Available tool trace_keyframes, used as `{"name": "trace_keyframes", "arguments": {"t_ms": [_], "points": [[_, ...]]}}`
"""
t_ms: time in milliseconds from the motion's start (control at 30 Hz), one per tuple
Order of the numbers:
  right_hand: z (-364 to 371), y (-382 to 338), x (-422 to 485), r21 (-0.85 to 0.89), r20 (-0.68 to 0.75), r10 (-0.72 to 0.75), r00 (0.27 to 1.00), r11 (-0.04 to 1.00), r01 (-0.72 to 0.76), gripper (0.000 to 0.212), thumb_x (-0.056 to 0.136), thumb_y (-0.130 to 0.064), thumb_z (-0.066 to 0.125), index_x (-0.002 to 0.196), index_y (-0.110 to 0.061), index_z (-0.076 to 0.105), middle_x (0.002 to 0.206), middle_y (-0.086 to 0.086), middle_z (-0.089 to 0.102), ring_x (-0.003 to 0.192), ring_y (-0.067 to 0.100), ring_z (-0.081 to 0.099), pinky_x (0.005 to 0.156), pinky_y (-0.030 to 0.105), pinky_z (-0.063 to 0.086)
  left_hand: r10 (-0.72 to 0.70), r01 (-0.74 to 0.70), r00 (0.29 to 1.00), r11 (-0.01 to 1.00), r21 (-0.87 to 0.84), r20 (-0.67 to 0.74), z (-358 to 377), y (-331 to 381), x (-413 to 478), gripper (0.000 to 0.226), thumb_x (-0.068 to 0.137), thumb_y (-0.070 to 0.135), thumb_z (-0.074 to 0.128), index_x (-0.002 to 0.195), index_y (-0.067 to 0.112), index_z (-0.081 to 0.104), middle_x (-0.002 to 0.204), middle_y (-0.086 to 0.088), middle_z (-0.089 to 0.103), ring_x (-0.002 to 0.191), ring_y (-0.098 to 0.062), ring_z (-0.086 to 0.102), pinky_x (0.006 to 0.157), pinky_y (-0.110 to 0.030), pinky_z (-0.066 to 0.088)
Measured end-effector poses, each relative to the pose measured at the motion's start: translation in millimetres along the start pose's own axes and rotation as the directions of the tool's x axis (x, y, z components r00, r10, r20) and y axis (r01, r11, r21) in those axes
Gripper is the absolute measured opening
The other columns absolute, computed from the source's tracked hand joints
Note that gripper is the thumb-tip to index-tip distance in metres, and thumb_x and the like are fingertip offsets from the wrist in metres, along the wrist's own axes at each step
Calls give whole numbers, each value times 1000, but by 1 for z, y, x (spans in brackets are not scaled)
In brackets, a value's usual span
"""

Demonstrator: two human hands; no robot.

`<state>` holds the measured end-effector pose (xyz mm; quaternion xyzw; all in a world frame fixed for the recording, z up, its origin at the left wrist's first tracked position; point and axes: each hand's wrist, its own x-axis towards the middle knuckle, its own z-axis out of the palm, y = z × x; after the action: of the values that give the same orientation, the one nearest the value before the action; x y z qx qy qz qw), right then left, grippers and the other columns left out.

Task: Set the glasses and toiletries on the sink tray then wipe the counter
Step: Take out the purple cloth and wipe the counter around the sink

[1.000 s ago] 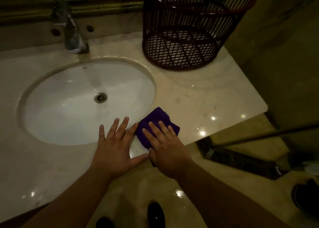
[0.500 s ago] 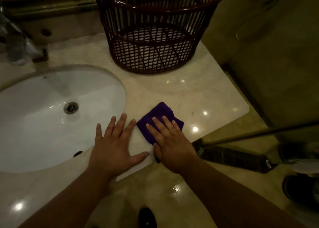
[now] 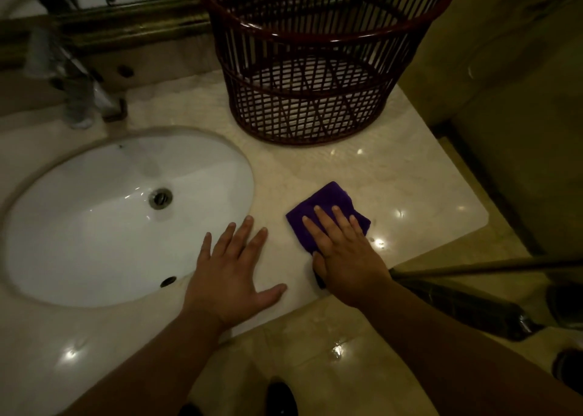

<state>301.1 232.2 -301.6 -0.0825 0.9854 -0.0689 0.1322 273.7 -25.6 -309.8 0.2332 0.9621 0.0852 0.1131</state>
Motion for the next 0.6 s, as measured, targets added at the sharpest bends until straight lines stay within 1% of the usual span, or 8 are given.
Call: {"name": "trace_keyframes", "arguments": {"t_ms": [133, 233, 367, 467, 600], "points": [[4, -5, 4, 20, -13, 37, 999, 999, -37, 68, 100, -46, 22, 162, -31, -3, 171, 4, 0, 156, 29, -10, 125, 53, 0, -1, 0, 1000, 1000, -15, -18, 4, 0, 1, 107, 76, 96, 31, 161, 36, 8, 170, 3, -3, 155, -25, 6, 121, -61, 11], [7, -10, 9, 17, -21, 72, 997, 997, -72, 68, 101, -46, 22, 161, -31, -6, 171, 4, -2, 155, 30, -13, 125, 53, -2, -2, 1, 1000, 1000, -14, -27, 8, -2, 2, 108, 75, 97, 33, 161, 37, 6, 170, 4, -4, 155, -26, 7, 121, -60, 13], [10, -14, 12, 24, -46, 99, 994, 995, -98, 69, 100, -46, 21, 162, -29, -5, 171, 4, -4, 155, 29, -16, 124, 53, -6, -3, 3, 999, 1000, -11, -33, 12, -3, 4, 108, 75, 96, 33, 161, 36, 7, 170, 3, -5, 154, -27, 10, 119, -61, 17], [11, -16, 13, 24, -57, 113, 992, 993, -111, 69, 100, -45, 22, 163, -28, -3, 171, 5, -3, 155, 30, -14, 124, 54, -4, 1, -2, 999, 1000, -20, -38, 14, -3, 4, 109, 76, 96, 34, 162, 35, 8, 170, 2, -4, 154, -29, 13, 118, -61, 20], [11, -19, 16, 9, -47, 142, 989, 990, -142, 70, 100, -46, 20, 162, -29, -6, 171, 6, -4, 155, 30, -16, 123, 53, -7, 1, -2, 999, 999, -32, -41, 14, -4, 3, 108, 76, 96, 34, 162, 35, 7, 170, 2, -5, 154, -29, 12, 118, -60, 19]]}}
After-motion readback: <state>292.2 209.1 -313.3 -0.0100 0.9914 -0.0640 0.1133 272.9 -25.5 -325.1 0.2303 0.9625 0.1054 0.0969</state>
